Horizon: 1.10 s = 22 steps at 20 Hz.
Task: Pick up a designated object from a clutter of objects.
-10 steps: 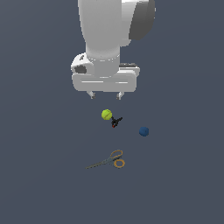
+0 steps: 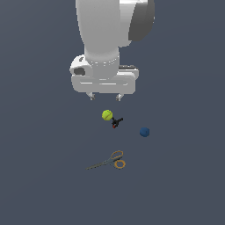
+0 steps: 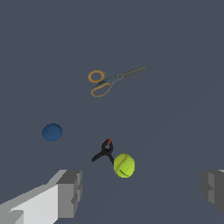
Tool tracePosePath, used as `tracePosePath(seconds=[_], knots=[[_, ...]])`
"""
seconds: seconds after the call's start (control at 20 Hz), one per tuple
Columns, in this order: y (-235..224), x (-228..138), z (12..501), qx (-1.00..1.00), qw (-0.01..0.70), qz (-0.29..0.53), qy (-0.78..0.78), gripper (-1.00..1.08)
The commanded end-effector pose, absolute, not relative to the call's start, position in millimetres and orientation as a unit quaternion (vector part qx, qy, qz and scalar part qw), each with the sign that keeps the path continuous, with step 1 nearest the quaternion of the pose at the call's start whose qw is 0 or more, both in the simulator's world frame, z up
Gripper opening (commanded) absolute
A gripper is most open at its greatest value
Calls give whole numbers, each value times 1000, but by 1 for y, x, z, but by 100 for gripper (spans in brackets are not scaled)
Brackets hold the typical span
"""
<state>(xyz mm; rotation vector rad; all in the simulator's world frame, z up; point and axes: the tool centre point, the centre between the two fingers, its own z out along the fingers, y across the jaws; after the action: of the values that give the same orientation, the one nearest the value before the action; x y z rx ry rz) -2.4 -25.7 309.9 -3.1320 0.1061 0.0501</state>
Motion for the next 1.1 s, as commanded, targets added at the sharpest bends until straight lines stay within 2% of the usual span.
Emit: tracePosePath(seconds=[0.0,0.5,1.05], knots=[[-26,-2,311,-999,4,17,36,100],[-27,-6,291,-998,4,16,53,100],[-30,-31,219,-993,2,11,120,100]])
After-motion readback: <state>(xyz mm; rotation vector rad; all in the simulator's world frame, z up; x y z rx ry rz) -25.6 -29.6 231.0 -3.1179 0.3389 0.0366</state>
